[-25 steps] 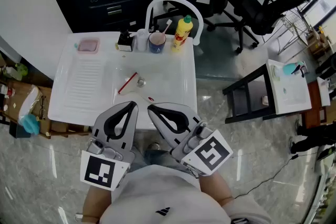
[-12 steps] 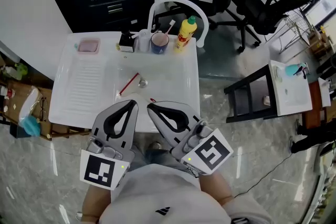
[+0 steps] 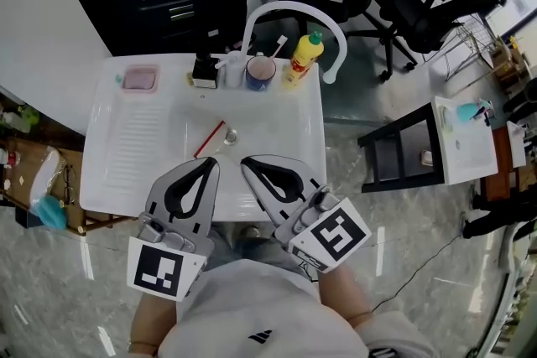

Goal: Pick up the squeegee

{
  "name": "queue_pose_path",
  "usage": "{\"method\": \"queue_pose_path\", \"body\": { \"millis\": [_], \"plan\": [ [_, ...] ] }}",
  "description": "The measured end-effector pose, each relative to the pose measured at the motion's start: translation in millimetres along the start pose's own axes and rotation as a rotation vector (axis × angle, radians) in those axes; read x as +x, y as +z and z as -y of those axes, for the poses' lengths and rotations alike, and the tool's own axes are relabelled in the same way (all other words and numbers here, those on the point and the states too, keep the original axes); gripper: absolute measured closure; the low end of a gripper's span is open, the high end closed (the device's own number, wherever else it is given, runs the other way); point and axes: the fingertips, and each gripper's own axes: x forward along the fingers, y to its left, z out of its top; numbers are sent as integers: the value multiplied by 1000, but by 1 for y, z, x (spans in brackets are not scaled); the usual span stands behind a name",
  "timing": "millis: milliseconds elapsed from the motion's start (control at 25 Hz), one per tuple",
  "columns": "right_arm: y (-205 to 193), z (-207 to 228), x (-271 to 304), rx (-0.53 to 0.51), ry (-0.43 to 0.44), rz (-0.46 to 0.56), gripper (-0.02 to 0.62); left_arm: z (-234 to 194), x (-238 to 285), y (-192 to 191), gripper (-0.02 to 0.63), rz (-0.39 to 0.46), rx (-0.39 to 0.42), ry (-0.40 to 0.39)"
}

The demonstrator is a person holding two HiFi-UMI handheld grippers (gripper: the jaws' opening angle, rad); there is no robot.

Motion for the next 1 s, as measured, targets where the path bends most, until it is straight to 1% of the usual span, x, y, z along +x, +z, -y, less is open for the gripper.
{"method": "queue_pose_path", "body": {
  "millis": [320,560,1000],
  "plan": [
    [-14,20,35,15,-58,-71,584,-34,19,-4,592,-17,-14,-58],
    [-31,38,58,71,-93,-117,583,-55,31,-13,592,-36,-25,-96],
    [-69,58,102,118,-124,-228,580,-94,44,-34,593,-72,-55,-138]
  ]
}}
